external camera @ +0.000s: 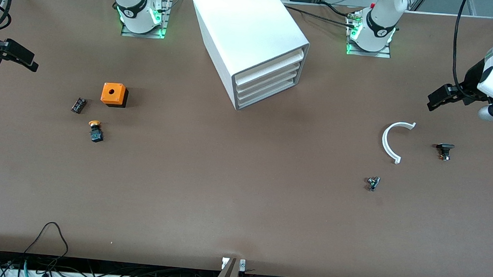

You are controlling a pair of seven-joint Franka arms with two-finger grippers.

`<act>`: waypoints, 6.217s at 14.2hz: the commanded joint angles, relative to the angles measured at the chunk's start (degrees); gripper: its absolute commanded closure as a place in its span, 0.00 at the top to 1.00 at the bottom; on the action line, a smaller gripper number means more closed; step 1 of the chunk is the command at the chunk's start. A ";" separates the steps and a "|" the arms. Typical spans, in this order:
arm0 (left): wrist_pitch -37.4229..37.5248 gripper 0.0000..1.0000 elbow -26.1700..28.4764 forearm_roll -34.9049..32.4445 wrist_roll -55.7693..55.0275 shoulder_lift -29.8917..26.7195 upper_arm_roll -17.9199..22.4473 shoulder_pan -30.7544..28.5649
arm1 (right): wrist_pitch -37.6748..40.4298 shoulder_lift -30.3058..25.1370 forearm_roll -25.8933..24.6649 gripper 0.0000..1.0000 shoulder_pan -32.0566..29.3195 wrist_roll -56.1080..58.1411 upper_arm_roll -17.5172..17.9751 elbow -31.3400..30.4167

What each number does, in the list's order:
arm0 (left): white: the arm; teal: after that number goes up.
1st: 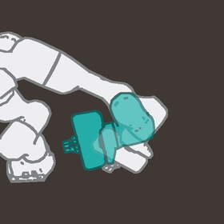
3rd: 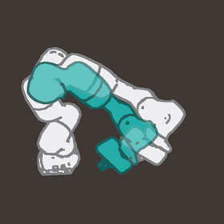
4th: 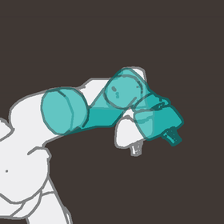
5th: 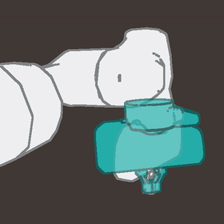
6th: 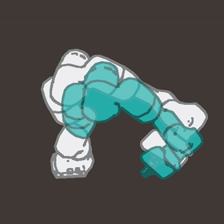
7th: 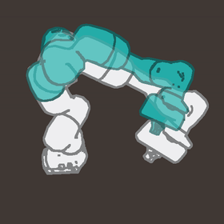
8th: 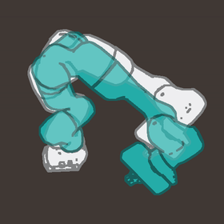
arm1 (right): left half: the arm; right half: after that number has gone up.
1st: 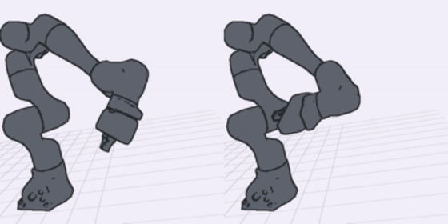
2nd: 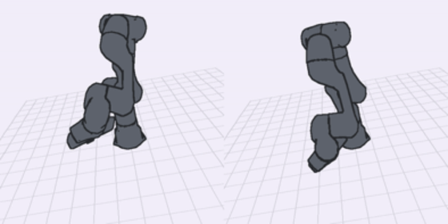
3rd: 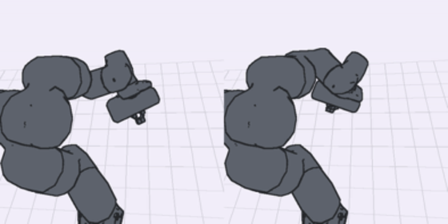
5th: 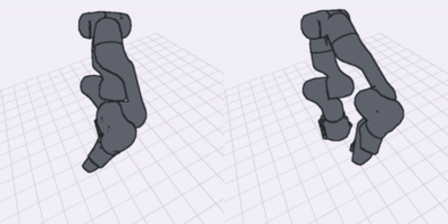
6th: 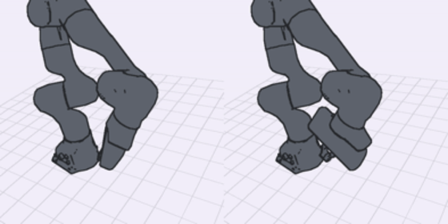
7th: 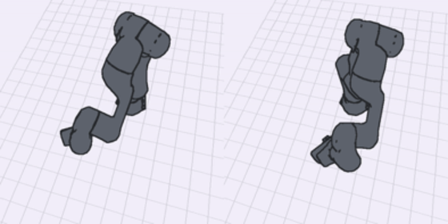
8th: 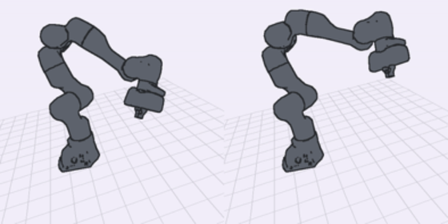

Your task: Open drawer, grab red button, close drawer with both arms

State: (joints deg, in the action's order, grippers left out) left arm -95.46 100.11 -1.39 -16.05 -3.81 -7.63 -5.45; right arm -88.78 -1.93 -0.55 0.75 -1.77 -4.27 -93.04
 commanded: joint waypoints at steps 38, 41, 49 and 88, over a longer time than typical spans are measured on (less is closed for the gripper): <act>-8.85 1.00 17.13 42.43 19.04 27.46 -13.97 5.89 | -4.56 4.29 0.46 1.00 6.27 -0.51 -0.92 -0.12; -10.19 1.00 17.93 42.43 18.95 26.49 -18.46 5.89 | -3.94 5.52 0.55 1.00 7.78 0.27 -0.92 -0.12; -14.74 0.99 21.97 46.12 18.95 25.43 -23.48 5.89 | -5.08 8.69 0.55 1.00 12.43 0.72 -0.83 0.23; -5.13 1.00 0.46 10.48 20.62 3.81 -3.80 -6.95 | -25.20 41.91 -0.33 1.00 35.02 42.99 21.23 26.60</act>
State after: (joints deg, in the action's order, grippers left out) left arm -107.01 105.02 16.20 5.60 0.77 -11.64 -12.48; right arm -112.70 37.16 -0.39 34.92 39.55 17.49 -68.83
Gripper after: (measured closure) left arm 0.000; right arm 0.000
